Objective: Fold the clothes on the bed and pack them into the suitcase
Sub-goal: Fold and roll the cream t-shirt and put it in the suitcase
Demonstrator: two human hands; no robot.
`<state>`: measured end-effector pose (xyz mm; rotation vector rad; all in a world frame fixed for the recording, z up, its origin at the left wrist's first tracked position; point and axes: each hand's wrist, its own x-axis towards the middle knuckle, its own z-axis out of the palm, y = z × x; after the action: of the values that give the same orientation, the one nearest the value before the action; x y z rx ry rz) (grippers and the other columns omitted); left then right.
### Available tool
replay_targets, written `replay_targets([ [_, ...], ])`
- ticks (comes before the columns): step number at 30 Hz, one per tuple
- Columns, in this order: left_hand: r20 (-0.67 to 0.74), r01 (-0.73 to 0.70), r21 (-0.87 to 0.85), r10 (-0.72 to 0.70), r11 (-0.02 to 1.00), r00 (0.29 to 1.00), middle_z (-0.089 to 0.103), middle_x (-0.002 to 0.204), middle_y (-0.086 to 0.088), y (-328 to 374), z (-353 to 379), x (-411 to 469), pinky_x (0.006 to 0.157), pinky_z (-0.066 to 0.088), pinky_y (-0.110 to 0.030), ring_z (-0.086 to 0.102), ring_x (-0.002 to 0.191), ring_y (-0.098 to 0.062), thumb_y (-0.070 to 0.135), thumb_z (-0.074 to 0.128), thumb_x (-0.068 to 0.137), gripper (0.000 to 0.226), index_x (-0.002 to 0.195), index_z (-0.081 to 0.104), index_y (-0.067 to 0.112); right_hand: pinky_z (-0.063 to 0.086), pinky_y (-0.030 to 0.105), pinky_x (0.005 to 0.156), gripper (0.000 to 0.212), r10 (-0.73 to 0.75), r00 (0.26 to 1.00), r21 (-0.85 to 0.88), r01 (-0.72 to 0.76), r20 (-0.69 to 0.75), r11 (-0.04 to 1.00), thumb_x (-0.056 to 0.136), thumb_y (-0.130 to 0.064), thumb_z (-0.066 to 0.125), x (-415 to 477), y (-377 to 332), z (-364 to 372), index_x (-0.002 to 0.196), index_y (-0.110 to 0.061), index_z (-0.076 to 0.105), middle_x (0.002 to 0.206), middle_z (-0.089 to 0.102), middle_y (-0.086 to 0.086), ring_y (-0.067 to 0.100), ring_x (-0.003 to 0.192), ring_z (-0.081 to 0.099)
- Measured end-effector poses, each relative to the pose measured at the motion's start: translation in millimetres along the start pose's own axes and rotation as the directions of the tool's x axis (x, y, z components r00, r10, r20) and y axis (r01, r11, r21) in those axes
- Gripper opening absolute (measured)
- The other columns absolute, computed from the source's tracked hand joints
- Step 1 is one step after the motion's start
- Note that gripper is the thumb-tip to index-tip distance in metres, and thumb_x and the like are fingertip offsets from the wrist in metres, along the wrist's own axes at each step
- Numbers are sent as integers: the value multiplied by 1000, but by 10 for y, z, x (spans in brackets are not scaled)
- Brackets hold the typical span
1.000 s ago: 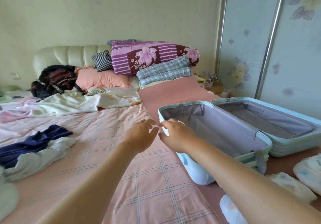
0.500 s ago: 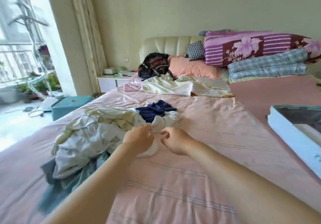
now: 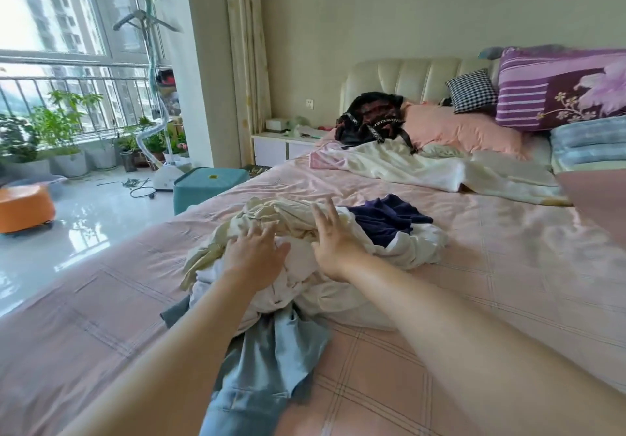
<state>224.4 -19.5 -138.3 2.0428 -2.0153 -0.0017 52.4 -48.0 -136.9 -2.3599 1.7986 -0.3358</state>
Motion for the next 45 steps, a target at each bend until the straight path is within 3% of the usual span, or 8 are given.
replay_targets([
  [3,-58,-3,-53,0,999,998,46,147,-7,-76,-66,131,102,40,-44,40,135,-30,51,36,101,51,147,29,30,37,49,113,88,96,994,60,-99,47,993,99,-16,42,313,11,-1,154,-34,-24,168,0,7,34,144,34],
  [8,-138,-40,-48,34,998,990,38,151,-8,-55,-117,214,104,38,-44,37,136,-30,47,39,100,54,149,27,27,45,37,101,37,93,991,209,-71,-95,975,95,-8,44,340,90,50,129,-13,58,143,47,15,33,127,49],
  [17,-218,-207,5,203,978,955,14,163,0,488,-238,-81,121,14,-44,13,149,-25,50,51,94,83,157,0,34,32,30,58,31,61,879,461,188,-473,868,95,0,40,-706,475,-643,75,-23,43,72,51,0,13,62,44],
  [22,-278,-313,26,308,949,910,41,147,2,1016,-342,-396,120,14,-46,34,138,-25,44,53,91,49,137,41,33,37,22,56,25,269,726,565,194,-633,802,91,-2,40,-1523,892,-1025,76,-20,48,71,54,0,5,61,47],
  [28,-101,-449,-42,443,893,891,61,85,-1,1957,-370,-1044,61,52,-36,59,71,-25,51,65,77,42,97,36,28,36,22,57,15,357,750,476,-65,-556,877,87,-29,53,-2508,1561,-1236,89,-16,48,88,54,-3,8,72,52],
  [31,26,-527,-124,534,841,845,55,81,3,2413,-250,-1327,62,54,-37,58,73,-25,58,73,65,58,102,39,28,33,26,56,19,427,733,311,-301,-529,901,92,-31,55,-2909,1974,-1198,95,-17,43,99,50,0,18,77,51],
  [36,100,-613,-297,662,732,743,56,89,-4,3050,39,-1716,67,39,-32,57,85,-30,19,46,99,13,87,43,17,40,34,73,30,607,607,331,-512,-513,792,95,-31,52,-3503,2440,-1082,118,-12,49,118,54,10,28,95,55],
  [45,202,-486,-149,508,861,837,65,115,4,2827,413,-1975,79,51,-32,61,100,-18,50,56,92,30,114,62,29,38,41,97,50,493,782,-200,-590,-382,782,90,-30,47,-3811,2257,-542,139,-22,45,145,40,8,29,120,48],
])
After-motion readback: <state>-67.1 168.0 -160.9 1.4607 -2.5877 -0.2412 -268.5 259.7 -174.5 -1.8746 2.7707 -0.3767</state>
